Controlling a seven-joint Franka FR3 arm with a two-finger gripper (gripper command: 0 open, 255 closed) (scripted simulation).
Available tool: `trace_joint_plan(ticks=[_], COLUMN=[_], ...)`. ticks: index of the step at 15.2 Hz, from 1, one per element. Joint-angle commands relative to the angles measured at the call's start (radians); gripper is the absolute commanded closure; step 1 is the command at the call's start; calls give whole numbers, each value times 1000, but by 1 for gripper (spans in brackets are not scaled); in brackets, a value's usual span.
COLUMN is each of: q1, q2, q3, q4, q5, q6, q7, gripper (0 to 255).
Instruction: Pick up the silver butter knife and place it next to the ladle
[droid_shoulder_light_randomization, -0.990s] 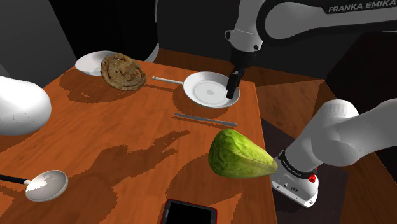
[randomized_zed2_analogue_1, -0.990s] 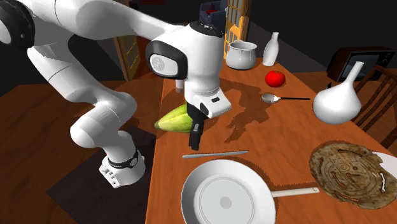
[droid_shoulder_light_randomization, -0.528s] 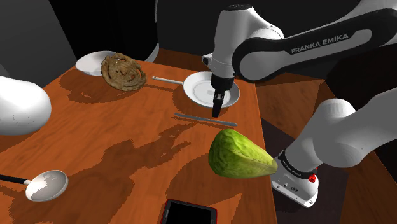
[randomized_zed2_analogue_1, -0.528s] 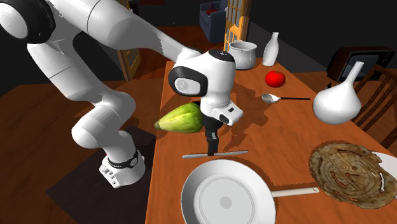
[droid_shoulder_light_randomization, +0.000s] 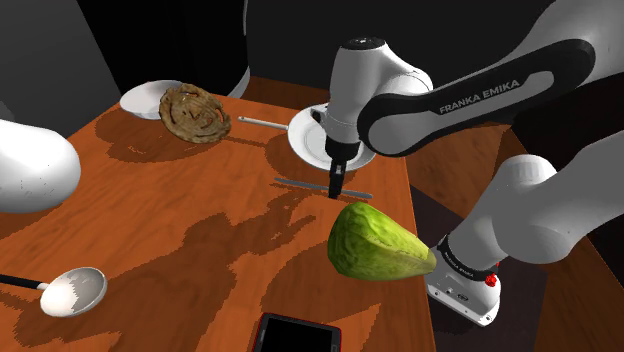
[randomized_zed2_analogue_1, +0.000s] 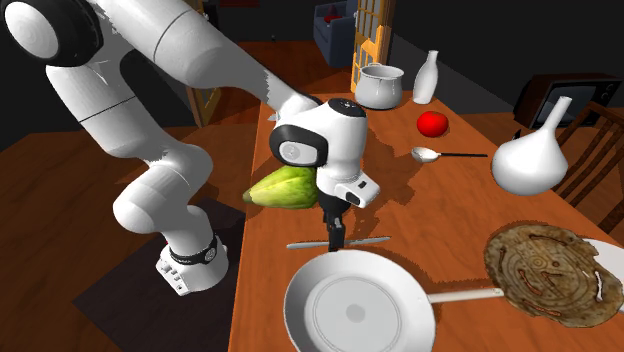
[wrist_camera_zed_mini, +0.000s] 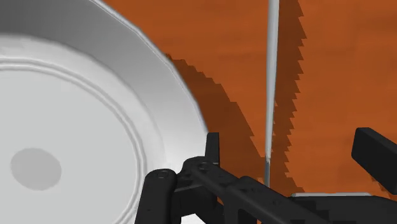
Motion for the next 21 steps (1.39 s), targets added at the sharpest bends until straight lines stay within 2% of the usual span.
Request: trace_joint_plan(ticks=[1,8,9,18,21], q1=[-5,-10,-10,-10,-9], q2=[18,18,18,18,-11], q3=[-3,2,3,2,-2], q4=[-13,-13,-10,-13,8], q5=[-3,-1,-1,-1,0], q6=[28,28,26,28,-22], q7=[-3,-5,-5,-5,-8], gripper=[0,0,255,255,255])
